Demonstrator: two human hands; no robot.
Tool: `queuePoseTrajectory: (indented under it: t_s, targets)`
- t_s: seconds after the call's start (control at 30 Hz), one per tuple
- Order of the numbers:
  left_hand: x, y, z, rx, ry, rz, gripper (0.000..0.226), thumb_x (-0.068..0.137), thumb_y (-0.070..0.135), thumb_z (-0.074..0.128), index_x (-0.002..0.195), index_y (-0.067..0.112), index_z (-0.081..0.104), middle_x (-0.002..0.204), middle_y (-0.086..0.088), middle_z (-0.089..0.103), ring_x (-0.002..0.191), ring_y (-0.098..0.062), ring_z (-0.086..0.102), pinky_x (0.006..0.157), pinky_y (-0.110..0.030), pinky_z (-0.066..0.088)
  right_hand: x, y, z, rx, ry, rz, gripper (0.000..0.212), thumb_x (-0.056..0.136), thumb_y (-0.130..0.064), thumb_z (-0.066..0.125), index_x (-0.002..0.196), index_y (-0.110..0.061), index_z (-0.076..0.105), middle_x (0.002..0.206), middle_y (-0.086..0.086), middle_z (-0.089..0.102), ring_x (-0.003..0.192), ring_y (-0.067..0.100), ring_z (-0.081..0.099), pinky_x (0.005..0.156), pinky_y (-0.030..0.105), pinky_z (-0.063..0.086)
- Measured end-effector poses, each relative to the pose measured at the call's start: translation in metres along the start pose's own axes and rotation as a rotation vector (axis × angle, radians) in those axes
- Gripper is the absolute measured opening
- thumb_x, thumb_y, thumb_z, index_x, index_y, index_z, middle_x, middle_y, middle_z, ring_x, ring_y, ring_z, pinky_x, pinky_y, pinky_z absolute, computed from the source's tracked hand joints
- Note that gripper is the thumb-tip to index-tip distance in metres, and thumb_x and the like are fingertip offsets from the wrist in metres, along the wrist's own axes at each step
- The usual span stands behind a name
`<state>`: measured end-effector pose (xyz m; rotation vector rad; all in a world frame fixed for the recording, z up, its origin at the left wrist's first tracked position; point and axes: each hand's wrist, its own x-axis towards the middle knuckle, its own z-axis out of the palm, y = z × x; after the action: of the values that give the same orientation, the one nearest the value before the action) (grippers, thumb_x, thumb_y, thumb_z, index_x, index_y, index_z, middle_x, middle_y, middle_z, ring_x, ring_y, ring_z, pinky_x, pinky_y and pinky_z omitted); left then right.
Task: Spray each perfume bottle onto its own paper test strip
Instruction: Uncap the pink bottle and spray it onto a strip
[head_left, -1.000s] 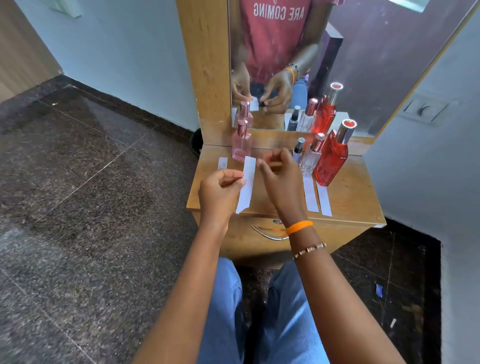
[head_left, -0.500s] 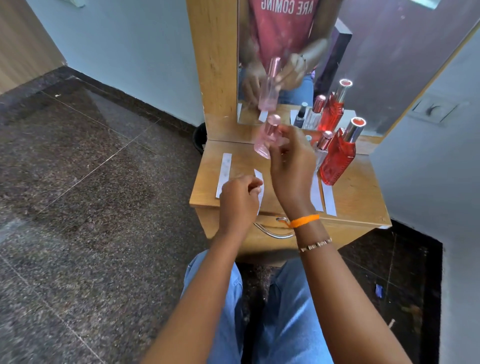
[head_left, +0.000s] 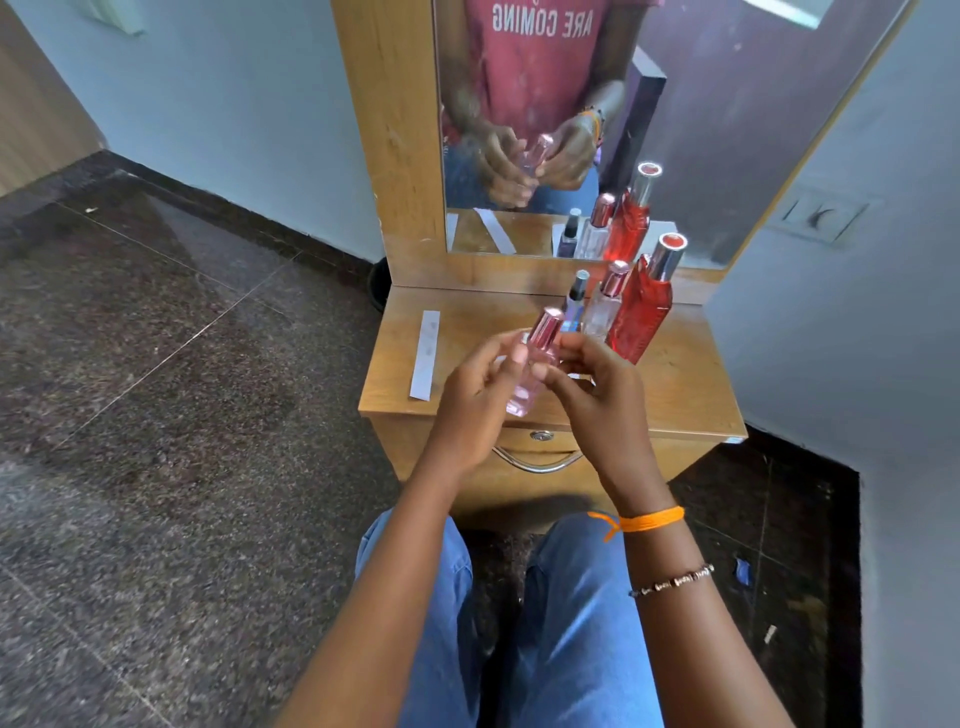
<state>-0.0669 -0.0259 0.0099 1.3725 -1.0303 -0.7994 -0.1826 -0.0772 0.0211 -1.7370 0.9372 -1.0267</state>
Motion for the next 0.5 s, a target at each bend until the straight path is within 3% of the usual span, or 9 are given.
queuePoseTrajectory:
  t_s: [0.07,0.2,0.27,0.37,0.5]
  targets:
    - [-0.002,-0.001,0.001,-0.039,-0.034,-0.004,0.020,0.088,0.039,0.051,0.105,0.036,0.061,0.091,0.015,0.070,0.090,0.000,0.064,0.075,-0.016,0.048,-0.001,-0.002,-0.004,0.060,-0.045,0.039,0.023,0.082,-0.002,0.070,0.102,-0.011,0.066,0.086,-0.007,0.069,0.074,-0.003,0.061,0.069,0.014,0.049]
    - [-0.004,-0.001,0.003,0.006,0.063,0.052,0.022,0.084,0.040,0.058,0.101,0.029,0.065,0.093,0.009,0.070,0.091,-0.008,0.065,0.081,-0.031,0.051,-0.001,-0.013,-0.012,0.059,-0.028,0.034,0.027,0.084,-0.012,0.070,0.110,-0.021,0.066,0.096,-0.009,0.064,0.081,0.003,0.060,0.073,0.015,0.048]
    - [-0.006,-0.001,0.003,0.096,0.097,0.090,0.021,0.082,0.043,0.058,0.099,0.033,0.065,0.090,0.017,0.069,0.087,0.000,0.063,0.077,-0.022,0.049,0.005,-0.021,-0.013,-0.053,0.052,-0.019,0.022,0.084,-0.020,0.071,0.106,-0.019,0.068,0.091,-0.004,0.060,0.076,0.007,0.055,0.069,0.017,0.044]
    - [-0.011,0.004,0.003,0.181,0.104,0.135,0.020,0.081,0.043,0.057,0.101,0.041,0.061,0.085,0.033,0.063,0.086,0.014,0.058,0.067,-0.004,0.041,0.013,-0.030,-0.011,-0.214,0.076,-0.042,0.018,0.082,-0.022,0.073,0.089,-0.006,0.069,0.061,-0.005,0.052,0.053,0.005,0.043,0.055,0.016,0.033]
    - [-0.012,0.007,-0.003,0.056,-0.001,0.028,0.014,0.086,0.038,0.055,0.097,0.038,0.064,0.091,0.017,0.068,0.089,0.002,0.062,0.073,-0.011,0.046,0.020,-0.041,-0.018,-0.200,-0.074,-0.058,0.013,0.089,-0.014,0.065,0.090,-0.002,0.067,0.062,-0.004,0.056,0.057,0.004,0.046,0.059,0.019,0.037]
